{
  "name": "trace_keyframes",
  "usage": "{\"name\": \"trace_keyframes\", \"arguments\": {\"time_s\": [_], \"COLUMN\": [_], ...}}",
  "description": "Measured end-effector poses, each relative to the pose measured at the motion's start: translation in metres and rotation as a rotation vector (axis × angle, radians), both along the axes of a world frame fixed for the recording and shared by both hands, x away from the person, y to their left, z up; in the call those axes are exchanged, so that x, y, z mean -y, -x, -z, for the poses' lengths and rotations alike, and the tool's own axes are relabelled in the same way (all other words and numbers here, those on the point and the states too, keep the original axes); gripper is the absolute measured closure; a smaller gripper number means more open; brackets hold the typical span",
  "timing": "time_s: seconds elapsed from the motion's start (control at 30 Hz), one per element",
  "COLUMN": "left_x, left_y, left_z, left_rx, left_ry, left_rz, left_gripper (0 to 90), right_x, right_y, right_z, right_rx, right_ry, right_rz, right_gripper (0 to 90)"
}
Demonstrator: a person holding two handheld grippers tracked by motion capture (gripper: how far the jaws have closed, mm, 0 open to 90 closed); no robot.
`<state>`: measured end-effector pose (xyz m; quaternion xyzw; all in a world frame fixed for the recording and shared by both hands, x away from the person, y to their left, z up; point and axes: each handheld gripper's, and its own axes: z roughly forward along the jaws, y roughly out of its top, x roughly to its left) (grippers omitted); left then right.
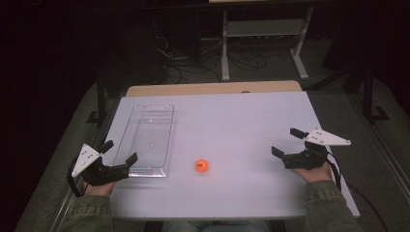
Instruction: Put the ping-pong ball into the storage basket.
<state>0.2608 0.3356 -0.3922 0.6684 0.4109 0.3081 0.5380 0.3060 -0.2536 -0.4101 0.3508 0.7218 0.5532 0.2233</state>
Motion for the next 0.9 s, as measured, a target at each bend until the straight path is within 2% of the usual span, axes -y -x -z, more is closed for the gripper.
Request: {"name": "trace_keyframes", "arguments": {"time_s": [0.43,0.57,0.9], "left_x": [0.004,0.005,0.007], "left_y": [-0.004,-0.006,-0.016], "left_z": [0.000,-0.003,-0.009], "left_rx": [-0.032,-0.046,-0.069], "left_ry": [-0.014,-0.002,-0.032], "left_rz": [0.016,0.027,0.054], "left_gripper": [0.0,0.0,0.0], "right_x": [0.001,0.002,0.002], "right_y": [0.000,0.001,0.001], "right_z": [0.001,0.001,0.001], "right_rx": [-0.007,-0.005,-0.007], "right_ry": [0.001,-0.001,-0.001], "right_rz": [0.017,0.018,0.024], "right_gripper": [0.0,0.0,0.0]}}
